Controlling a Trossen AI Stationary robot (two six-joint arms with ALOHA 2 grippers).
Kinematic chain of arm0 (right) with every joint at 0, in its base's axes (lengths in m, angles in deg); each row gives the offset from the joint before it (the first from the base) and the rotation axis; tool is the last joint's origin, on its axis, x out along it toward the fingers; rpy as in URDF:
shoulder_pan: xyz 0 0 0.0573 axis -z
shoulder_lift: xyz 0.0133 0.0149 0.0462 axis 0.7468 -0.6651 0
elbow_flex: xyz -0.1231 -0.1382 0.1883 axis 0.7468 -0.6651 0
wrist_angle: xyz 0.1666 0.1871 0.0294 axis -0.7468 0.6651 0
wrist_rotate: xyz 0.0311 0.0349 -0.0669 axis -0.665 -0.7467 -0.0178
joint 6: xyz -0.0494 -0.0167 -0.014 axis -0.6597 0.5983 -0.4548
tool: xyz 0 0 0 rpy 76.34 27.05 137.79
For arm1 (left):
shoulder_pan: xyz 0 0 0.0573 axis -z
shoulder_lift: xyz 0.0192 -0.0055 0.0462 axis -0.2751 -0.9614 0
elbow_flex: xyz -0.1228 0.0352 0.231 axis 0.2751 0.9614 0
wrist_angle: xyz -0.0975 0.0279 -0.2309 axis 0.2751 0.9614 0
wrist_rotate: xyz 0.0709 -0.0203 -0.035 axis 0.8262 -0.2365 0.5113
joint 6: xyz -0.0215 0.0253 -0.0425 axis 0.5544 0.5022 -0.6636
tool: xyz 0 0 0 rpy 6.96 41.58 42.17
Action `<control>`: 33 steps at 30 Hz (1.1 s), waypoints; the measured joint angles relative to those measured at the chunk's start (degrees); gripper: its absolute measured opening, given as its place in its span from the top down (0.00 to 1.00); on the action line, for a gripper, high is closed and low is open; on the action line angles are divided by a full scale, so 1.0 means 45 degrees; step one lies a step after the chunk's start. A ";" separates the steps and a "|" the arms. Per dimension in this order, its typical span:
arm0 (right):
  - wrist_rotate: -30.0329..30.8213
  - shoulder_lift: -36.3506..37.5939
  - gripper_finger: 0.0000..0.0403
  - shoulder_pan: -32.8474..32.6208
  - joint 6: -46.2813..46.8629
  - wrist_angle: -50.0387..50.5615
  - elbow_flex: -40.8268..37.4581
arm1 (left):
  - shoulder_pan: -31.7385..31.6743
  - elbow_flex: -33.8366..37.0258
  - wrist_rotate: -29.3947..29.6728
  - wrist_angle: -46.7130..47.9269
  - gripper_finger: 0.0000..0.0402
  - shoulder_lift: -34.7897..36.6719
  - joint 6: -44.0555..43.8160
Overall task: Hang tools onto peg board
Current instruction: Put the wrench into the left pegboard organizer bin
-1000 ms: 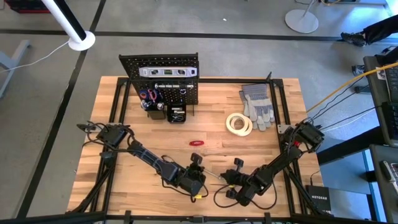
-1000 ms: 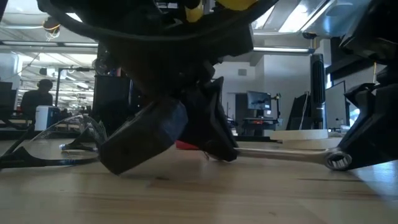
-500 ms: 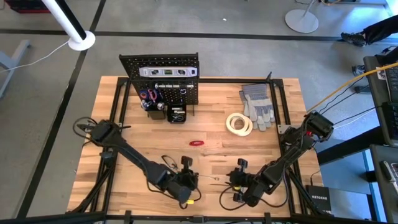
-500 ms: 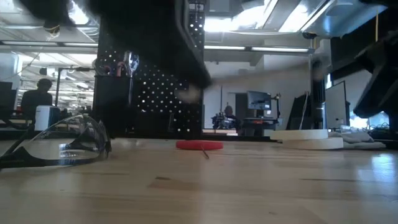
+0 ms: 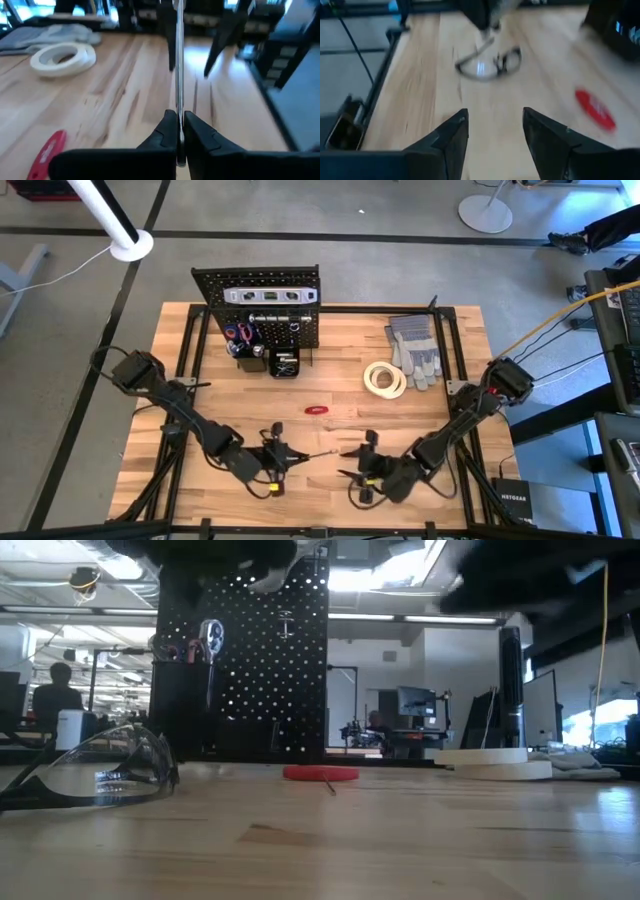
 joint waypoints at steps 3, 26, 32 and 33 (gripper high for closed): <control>-0.0113 -0.0018 0.53 0.0583 -0.1558 -0.1643 0.0000 | 0.0064 0.0898 0.0016 -0.2678 1.00 0.0022 0.0327; -0.5858 -0.0023 0.68 0.3827 -0.5465 -0.8696 0.0010 | 0.0415 0.2853 0.0689 -0.8406 1.00 0.0046 0.1964; -0.5882 -0.0023 0.94 0.3803 -0.5699 -0.8690 0.0006 | 0.0410 0.2853 0.0712 -0.8377 1.00 0.0046 0.1978; -0.5881 -0.0023 0.96 0.3803 -0.5687 -0.8686 0.0005 | 0.0403 0.2853 0.0722 -0.8367 1.00 0.0046 0.1990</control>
